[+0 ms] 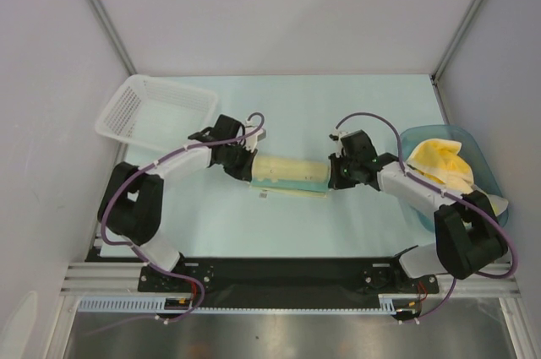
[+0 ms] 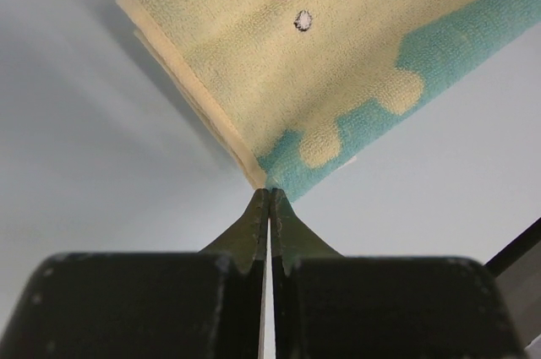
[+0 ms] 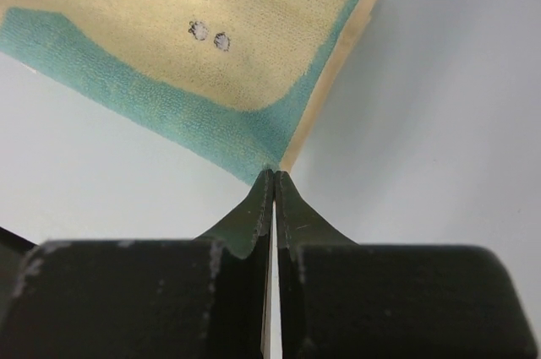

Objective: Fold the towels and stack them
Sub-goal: Fold the towel

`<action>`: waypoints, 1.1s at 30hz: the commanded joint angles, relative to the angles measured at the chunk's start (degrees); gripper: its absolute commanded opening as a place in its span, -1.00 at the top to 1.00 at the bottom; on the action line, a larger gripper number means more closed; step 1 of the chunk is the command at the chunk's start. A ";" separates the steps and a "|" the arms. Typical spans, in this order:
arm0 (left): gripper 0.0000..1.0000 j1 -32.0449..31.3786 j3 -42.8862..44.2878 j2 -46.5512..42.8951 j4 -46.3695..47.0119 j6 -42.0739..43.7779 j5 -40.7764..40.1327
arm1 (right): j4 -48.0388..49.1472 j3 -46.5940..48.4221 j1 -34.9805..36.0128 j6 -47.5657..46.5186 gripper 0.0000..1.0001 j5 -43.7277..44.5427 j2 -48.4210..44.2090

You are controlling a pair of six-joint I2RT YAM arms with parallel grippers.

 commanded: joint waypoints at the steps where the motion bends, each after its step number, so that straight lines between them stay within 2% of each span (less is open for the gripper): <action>1: 0.99 -0.63 -0.37 -2.26 -0.01 -1.06 -1.66 | 0.51 -1.31 0.94 1.74 1.00 0.10 0.21; 3: 0.99 -0.72 -0.29 -2.44 -0.01 -1.41 -2.36 | 0.51 -1.41 1.38 2.19 0.98 0.01 0.83; 5: 0.92 -0.80 -0.20 -2.61 -0.45 -1.32 -3.15 | -0.63 -1.06 1.82 2.88 0.87 0.36 1.01; 6: 0.87 -0.80 -0.11 -3.05 -0.45 -1.58 -4.03 | -1.24 -0.80 1.91 3.06 0.81 0.45 0.83; 7: 0.63 -0.72 0.06 -3.31 -0.54 -1.67 -4.73 | -2.38 -0.44 1.82 3.07 0.67 -0.51 0.22; 11: 0.53 -0.72 2.61 -4.19 -1.85 -3.16 -11.30 | -5.29 1.84 1.73 3.59 0.47 -2.89 -1.97; 12: 0.41 -0.72 3.40 -4.28 -2.47 -3.60 -12.98 | -5.64 2.19 1.73 4.12 0.46 -2.98 -2.24; 15: 0.28 -0.89 7.69 -5.07 -3.62 -6.67 -11.62 | -4.86 3.42 1.73 7.01 0.47 -5.25 -1.63; 18: 0.23 -1.94 6.49 -7.53 1.29 -11.33 -2.49 | -0.13 3.25 1.64 11.22 0.53 -7.89 0.38; 24: 0.21 -2.12 -1.33 -7.89 11.05 -19.16 3.96 | 5.77 3.61 1.47 13.61 0.53 -9.22 3.55; 27: 0.22 -2.21 -5.20 -5.26 13.26 -21.01 -0.42 | 9.20 0.71 0.59 13.88 0.53 -9.48 5.22; 28: 0.22 -2.21 -4.86 -4.03 12.74 -22.05 -4.35 | 9.99 -0.17 0.33 14.05 0.53 -9.83 6.10; 31: 0.21 -2.12 -3.37 -1.65 11.50 -23.46 -5.97 | 12.90 -3.51 0.24 14.40 0.51 -10.79 7.33; 33: 0.18 -2.21 -2.40 -0.86 10.72 -24.26 -9.91 | 13.25 -4.31 0.15 14.58 0.50 -10.89 7.51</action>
